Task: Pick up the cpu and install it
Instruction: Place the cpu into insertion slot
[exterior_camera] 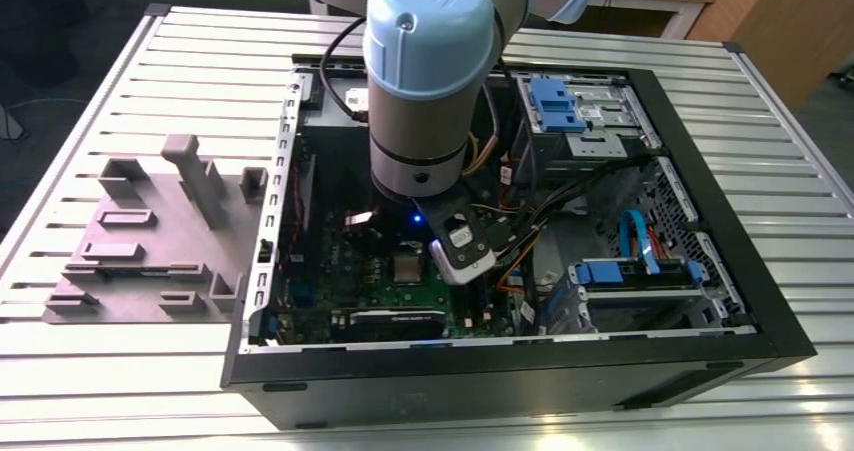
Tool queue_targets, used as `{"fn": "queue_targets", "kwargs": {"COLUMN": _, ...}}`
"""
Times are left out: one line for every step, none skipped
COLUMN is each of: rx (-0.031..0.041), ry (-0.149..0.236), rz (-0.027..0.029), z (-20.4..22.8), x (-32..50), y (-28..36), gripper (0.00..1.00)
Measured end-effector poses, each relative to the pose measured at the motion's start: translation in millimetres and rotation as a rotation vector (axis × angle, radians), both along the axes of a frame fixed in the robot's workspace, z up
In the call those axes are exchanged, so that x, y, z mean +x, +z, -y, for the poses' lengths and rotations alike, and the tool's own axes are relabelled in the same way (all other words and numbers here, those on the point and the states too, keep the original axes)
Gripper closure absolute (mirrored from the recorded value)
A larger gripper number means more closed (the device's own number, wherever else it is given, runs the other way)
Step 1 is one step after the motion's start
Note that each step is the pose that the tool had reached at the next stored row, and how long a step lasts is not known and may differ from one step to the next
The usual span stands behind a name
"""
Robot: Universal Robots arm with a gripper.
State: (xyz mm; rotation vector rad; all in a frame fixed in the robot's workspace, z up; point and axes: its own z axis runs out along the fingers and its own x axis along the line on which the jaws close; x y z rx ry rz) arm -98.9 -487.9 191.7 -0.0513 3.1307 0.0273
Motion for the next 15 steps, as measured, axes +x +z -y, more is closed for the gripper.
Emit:
{"fn": "queue_targets", "kwargs": {"rx": -0.0002, "ry": 0.0, "rz": -0.0001, "z": 0.0, "x": 0.0, "y": 0.3, "gripper": 0.54}}
{"fn": "queue_targets", "kwargs": {"rx": -0.0003, "ry": 0.0, "rz": -0.0001, "z": 0.0, "x": 0.0, "y": 1.2, "gripper": 0.54}}
{"fn": "queue_targets", "kwargs": {"rx": -0.0001, "ry": 0.0, "rz": -0.0001, "z": 0.0, "x": 0.0, "y": 2.2, "gripper": 0.54}}
{"fn": "queue_targets", "kwargs": {"rx": 0.0001, "ry": 0.0, "rz": 0.0, "z": 0.0, "x": 0.0, "y": 3.5, "gripper": 0.54}}
{"fn": "queue_targets", "kwargs": {"rx": 0.0, "ry": 0.0, "rz": 0.0, "z": 0.0, "x": 0.0, "y": 5.0, "gripper": 0.54}}
{"fn": "queue_targets", "kwargs": {"rx": 0.0, "ry": 0.0, "rz": 0.0, "z": 0.0, "x": 0.0, "y": 6.9, "gripper": 0.54}}
{"fn": "queue_targets", "kwargs": {"rx": 0.0, "ry": 0.0, "rz": 0.0, "z": 0.0, "x": 0.0, "y": 8.9, "gripper": 0.54}}
{"fn": "queue_targets", "kwargs": {"rx": 0.0, "ry": 0.0, "rz": 0.0, "z": 0.0, "x": 0.0, "y": 10.7, "gripper": 0.54}}
{"fn": "queue_targets", "kwargs": {"rx": 0.0, "ry": 0.0, "rz": 0.0, "z": 0.0, "x": 0.0, "y": 12.3, "gripper": 0.54}}
{"fn": "queue_targets", "kwargs": {"rx": 0.0, "ry": 0.0, "rz": 0.0, "z": 0.0, "x": 0.0, "y": 13.7, "gripper": 0.54}}
{"fn": "queue_targets", "kwargs": {"rx": 0.0001, "ry": 0.0, "rz": 0.0, "z": 0.0, "x": 0.0, "y": 14.4, "gripper": 0.54}}
{"fn": "queue_targets", "kwargs": {"rx": 0.0003, "ry": 0.0, "rz": 0.0001, "z": -0.1, "x": 0.0, "y": 14.4, "gripper": 0.54}}
{"fn": "queue_targets", "kwargs": {"rx": 0.0004, "ry": 0.0, "rz": 0.0002, "z": -0.1, "x": 0.0, "y": 14.4, "gripper": 0.54}}
{"fn": "queue_targets", "kwargs": {"rx": 0.0, "ry": 0.0, "rz": 0.0, "z": 0.0, "x": 0.0, "y": 14.8, "gripper": 0.54}}
{"fn": "queue_targets", "kwargs": {"rx": 0.0001, "ry": 0.0, "rz": 0.0, "z": 0.0, "x": 0.0, "y": 15.0, "gripper": 0.54}}
